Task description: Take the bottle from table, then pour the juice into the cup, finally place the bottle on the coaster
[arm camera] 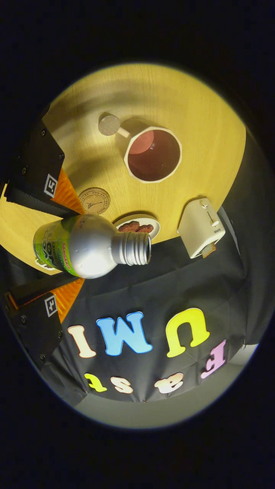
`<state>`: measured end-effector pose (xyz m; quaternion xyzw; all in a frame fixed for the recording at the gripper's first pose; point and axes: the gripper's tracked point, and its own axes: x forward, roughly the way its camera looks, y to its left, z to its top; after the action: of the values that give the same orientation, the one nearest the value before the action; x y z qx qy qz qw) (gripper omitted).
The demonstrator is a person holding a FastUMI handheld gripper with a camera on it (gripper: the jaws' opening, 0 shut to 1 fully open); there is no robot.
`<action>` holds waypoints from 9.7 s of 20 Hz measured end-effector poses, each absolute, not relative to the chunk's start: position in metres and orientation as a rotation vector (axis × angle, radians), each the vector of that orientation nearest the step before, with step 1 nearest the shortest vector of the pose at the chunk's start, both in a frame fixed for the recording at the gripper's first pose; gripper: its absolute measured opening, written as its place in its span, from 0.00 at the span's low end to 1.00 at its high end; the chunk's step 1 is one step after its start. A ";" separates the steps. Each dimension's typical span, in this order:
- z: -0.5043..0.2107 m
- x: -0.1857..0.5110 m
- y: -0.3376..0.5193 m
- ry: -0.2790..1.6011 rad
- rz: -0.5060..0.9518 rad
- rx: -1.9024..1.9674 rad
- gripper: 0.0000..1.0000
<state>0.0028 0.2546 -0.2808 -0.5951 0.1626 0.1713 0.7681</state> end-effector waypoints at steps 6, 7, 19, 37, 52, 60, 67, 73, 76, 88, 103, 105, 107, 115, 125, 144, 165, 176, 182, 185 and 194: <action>-0.281 0.009 0.257 0.309 0.396 -1.412 0.78; -0.281 0.010 0.257 0.303 0.401 -1.430 0.78; -0.286 0.018 0.262 0.239 0.453 -1.653 0.78; -0.283 0.023 0.284 0.127 0.531 -1.863 0.78; -0.267 0.033 0.286 0.066 0.534 -1.923 0.77; -0.256 0.037 0.288 0.034 0.524 -1.951 0.77; -0.247 0.043 0.287 0.004 0.515 -1.988 0.77; -0.240 0.044 0.288 -0.013 0.515 -2.001 0.77; -0.237 0.045 0.287 -0.019 0.513 -2.008 0.77; -0.232 0.043 0.291 -0.054 0.526 -2.064 0.77; -0.245 0.035 0.297 -0.081 0.572 -2.157 0.77; -0.249 0.036 0.297 -0.076 0.575 -2.170 0.77; -0.252 0.037 0.297 -0.065 0.570 -2.183 0.77; -0.261 0.043 0.301 -0.047 0.576 -2.206 0.77; -0.266 0.043 0.300 -0.038 0.595 -2.233 0.77; -0.269 0.036 0.301 -0.035 0.607 -2.208 0.77; -0.279 0.030 0.294 0.039 0.670 -1.894 0.78; -0.276 0.037 0.280 0.058 0.658 -1.652 0.77; -0.271 0.039 0.273 0.076 0.651 -1.514 0.77; -0.269 0.038 0.269 0.112 0.645 -1.421 0.77; -0.262 0.040 0.253 0.194 0.611 -1.158 0.77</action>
<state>0.0404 0.2534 -0.2623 -0.5376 0.0902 0.2836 0.7889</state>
